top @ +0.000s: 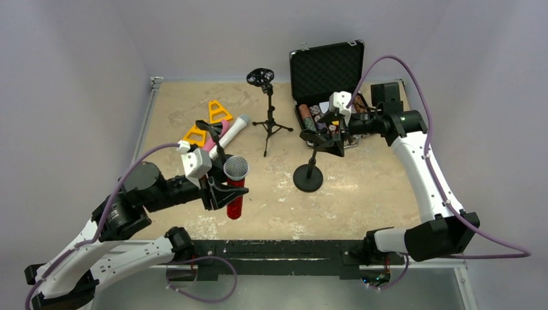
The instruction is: Attach the microphones to the stand
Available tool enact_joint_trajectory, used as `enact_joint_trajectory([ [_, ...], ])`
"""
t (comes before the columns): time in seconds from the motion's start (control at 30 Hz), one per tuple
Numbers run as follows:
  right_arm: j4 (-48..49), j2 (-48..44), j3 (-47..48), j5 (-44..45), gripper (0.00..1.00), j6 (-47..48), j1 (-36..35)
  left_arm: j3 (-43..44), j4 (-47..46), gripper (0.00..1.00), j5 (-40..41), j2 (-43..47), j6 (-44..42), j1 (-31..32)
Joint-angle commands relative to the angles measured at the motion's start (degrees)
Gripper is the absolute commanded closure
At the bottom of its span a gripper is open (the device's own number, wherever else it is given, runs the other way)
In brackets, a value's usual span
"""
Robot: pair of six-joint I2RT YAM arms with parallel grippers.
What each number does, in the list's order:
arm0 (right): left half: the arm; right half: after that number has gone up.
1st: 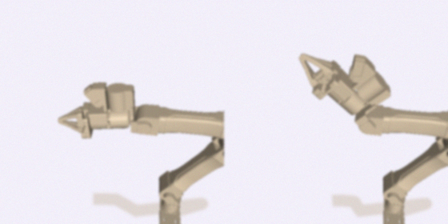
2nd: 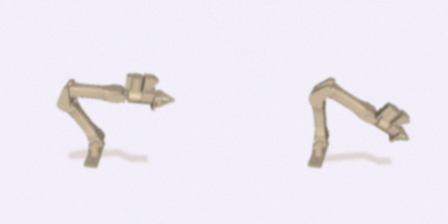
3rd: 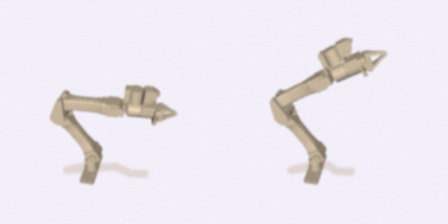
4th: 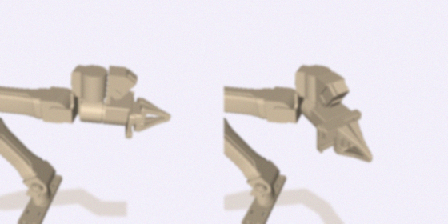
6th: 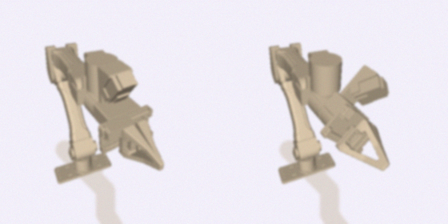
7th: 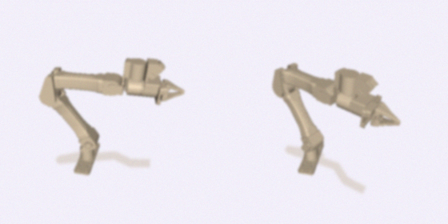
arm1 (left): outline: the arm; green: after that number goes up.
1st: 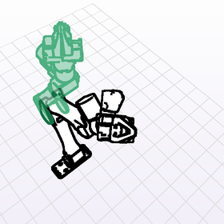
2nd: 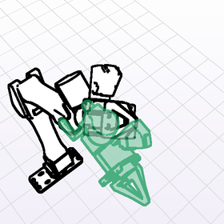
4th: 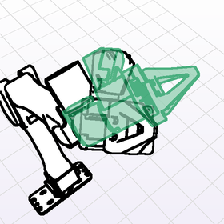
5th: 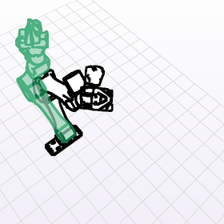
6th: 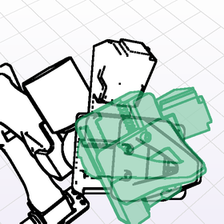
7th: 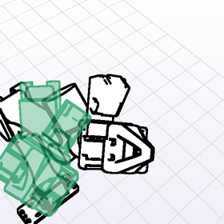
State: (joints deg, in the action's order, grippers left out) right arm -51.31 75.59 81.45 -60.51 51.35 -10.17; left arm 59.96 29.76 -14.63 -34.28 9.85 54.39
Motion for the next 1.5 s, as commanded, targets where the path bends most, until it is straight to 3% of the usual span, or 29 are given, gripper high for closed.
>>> enact_joint_trajectory([
  [0.0,-0.3,0.0,-0.2,0.1,0.11,2.2,-0.2,-0.4,-4.2,1.00,-0.1,-0.5,0.1,-0.2],
  [0.23,-3.9,1.9,1.3,-2.3,0.26,4.8,-0.2,-1.5,-6.5,1.00,-0.6,-0.4,1.5,-0.1],
  [0.33,-6.3,2.9,1.9,-2.7,0.37,6.0,-0.2,-2.0,-6.9,1.00,-0.7,0.1,1.8,-0.2],
  [0.53,-9.0,2.2,1.7,-4.7,0.81,8.7,-0.1,-2.8,-8.6,1.00,-0.7,0.6,0.4,-0.2],
  [0.7,-9.1,-0.4,-0.1,-6.7,0.98,9.2,-0.2,-2.7,-12.7,1.00,-0.3,-2.2,-1.9,-0.1],
  [1.13,-9.1,-4.2,-4.2,-9.3,1.00,8.6,-1.5,10.8,-26.5,1.00,-2.3,-25.3,-8.4,-1.8],
  [1.47,-8.7,-6.0,-6.6,-11.2,1.00,8.8,-2.0,12.8,-36.8,1.00,-5.2,-34.1,-8.3,-3.7],
])
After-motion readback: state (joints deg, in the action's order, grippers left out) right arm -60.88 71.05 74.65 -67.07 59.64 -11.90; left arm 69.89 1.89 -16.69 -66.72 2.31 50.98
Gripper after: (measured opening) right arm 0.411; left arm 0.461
